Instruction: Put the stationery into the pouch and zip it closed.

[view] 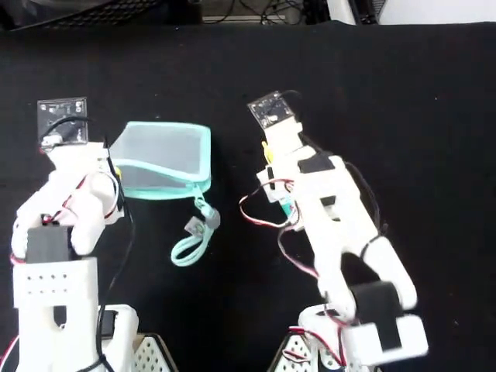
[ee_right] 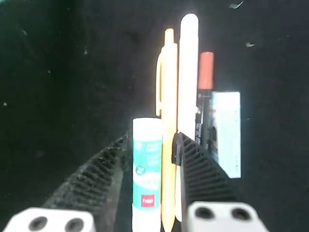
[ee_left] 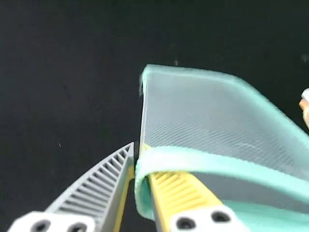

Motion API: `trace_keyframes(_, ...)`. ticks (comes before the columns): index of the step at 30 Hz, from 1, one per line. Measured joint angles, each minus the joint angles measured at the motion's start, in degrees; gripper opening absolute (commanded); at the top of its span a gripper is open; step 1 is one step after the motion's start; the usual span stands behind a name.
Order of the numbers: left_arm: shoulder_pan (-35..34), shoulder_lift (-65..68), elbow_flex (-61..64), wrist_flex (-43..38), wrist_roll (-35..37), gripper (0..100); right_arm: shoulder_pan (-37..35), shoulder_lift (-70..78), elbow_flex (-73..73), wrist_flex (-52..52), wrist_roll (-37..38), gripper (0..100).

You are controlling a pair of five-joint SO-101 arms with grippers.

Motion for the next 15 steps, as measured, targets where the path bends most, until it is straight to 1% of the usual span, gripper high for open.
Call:
trace_keyframes(3,-0.3,0.0,0.2,0.0,0.0,3,0.0,6.3,-2.9,0.4,1.5,13.9)
trace_keyframes(6,-2.0,0.0,0.2,0.0,0.0,3,0.0,11.8,-6.7,2.0,4.2,13.9)
trace_keyframes(11,-2.9,0.0,0.2,0.0,0.0,3,0.1,16.7,-12.0,4.7,6.1,13.3)
trace_keyframes(13,-3.1,0.0,0.2,0.0,0.0,3,0.1,17.6,-12.7,4.7,6.3,10.0)
trace_keyframes(15,-3.2,0.0,0.2,0.0,0.0,3,0.1,17.6,-12.8,4.7,6.3,2.8)
